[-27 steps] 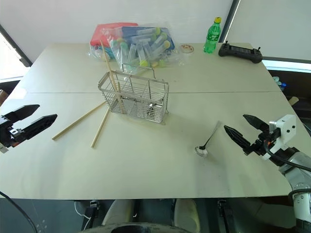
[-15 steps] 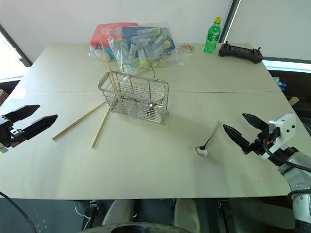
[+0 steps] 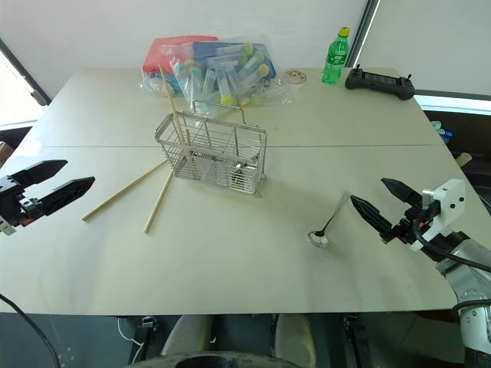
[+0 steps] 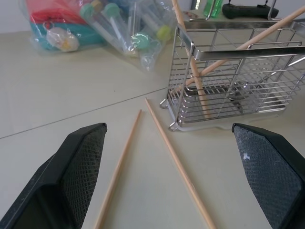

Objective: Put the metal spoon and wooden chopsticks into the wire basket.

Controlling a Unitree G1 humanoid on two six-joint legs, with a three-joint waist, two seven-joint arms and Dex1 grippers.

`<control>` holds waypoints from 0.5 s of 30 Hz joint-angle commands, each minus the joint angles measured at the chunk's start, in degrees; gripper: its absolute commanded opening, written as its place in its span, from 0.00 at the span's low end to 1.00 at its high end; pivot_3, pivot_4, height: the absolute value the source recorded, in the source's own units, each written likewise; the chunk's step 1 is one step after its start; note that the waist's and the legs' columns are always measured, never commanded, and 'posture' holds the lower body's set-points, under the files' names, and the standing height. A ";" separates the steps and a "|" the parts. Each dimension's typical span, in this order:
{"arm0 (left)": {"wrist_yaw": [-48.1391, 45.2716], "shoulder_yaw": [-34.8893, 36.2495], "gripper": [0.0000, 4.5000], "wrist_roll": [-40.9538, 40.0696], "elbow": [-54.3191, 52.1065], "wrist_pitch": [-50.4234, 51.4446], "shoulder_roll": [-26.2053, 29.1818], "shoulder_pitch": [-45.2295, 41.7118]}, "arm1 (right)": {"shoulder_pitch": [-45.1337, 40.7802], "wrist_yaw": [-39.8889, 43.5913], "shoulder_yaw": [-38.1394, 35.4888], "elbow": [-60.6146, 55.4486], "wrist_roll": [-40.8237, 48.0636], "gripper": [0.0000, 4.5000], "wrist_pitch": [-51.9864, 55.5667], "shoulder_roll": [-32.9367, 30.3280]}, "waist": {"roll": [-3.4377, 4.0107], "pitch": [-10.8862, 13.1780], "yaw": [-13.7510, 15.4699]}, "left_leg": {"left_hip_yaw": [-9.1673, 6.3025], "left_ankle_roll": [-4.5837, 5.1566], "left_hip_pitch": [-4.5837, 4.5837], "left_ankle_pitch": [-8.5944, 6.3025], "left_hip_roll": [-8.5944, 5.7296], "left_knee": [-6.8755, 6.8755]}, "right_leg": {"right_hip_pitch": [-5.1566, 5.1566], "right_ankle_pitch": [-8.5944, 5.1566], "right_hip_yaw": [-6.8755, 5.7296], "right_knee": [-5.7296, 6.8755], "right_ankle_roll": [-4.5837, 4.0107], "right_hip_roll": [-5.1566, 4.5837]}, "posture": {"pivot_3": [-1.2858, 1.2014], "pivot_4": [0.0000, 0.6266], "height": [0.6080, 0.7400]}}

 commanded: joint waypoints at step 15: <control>3.01 -16.31 0.99 -8.10 -13.59 7.85 3.95 -13.64 | -16.11 11.92 7.69 9.30 -7.25 1.00 -1.55 -17.13 | 0.12 0.07 -0.21 | 0.10 0.02 0.10 0.02 -0.01 0.08 | 0.08 0.01 0.04 0.03 0.01 -0.01 | 0.52 0.24 0.63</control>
